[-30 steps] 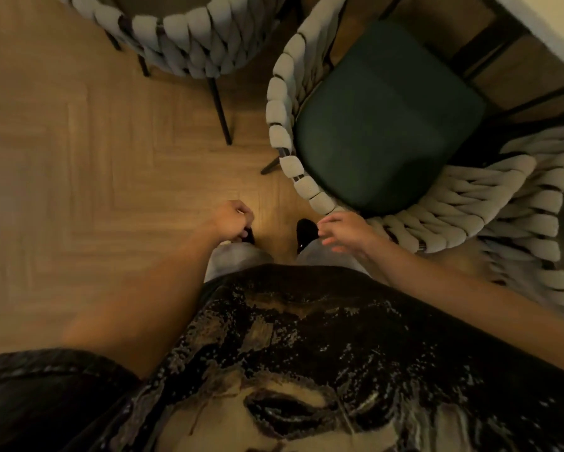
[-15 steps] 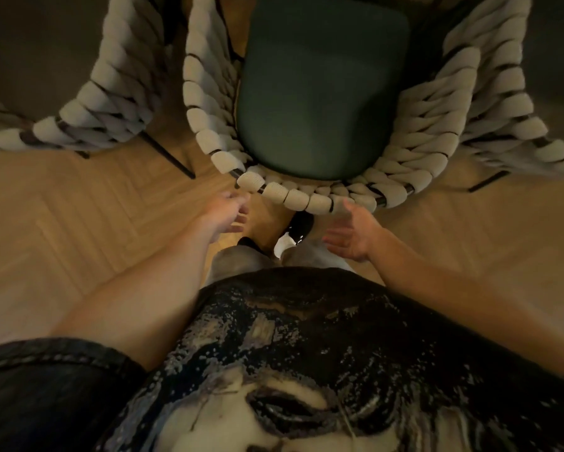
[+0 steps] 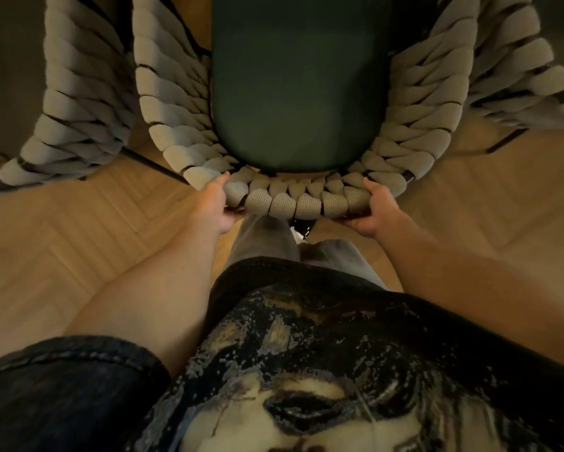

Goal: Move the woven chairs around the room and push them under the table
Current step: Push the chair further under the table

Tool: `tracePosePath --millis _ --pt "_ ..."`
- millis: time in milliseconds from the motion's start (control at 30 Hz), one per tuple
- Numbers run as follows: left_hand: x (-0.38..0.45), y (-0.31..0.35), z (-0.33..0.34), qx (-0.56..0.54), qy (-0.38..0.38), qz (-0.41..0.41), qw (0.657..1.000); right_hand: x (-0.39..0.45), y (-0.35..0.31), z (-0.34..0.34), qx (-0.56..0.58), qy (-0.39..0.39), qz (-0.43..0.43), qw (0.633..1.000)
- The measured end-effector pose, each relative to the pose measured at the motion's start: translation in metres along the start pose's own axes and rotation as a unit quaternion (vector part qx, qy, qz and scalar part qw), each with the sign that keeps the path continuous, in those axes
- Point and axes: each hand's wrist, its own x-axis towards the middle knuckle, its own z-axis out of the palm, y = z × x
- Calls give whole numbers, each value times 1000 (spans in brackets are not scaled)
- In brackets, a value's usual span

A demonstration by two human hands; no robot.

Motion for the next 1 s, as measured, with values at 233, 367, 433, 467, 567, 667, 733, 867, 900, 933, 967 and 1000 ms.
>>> tracePosePath --millis 233,367,433,467,567,667,733,867,900,933,967,1000 --pt "15 3 2 -84 40 8 996 2 3 5 25 24 -2 999" --pt "13 6 1 -125 64 17 990 -1 6 9 66 29 -29 997" --pt "13 7 0 -138 68 22 988 -4 7 10 81 38 -38 995" --pt "12 8 0 -146 67 25 987 -7 6 12 88 43 -42 994" --pt "9 14 5 -164 59 33 984 -11 2 18 109 44 -55 991" --pt "3 27 11 -171 55 44 983 -19 -8 24 121 39 -65 990" --pt "-1 36 15 -173 48 49 983 -23 -13 29 134 30 -69 988" --pt "-4 53 23 -168 30 48 984 -29 -22 38 145 17 -70 987" --pt "-3 57 27 -167 23 49 985 -30 -27 42 148 13 -70 986" --pt "-1 63 31 -167 18 50 984 -31 -33 47 147 9 -70 987" --pt "1 69 36 -165 17 54 985 -30 -40 53 142 9 -70 987" --pt "3 76 42 -162 21 56 985 -29 -47 59 138 12 -71 988"
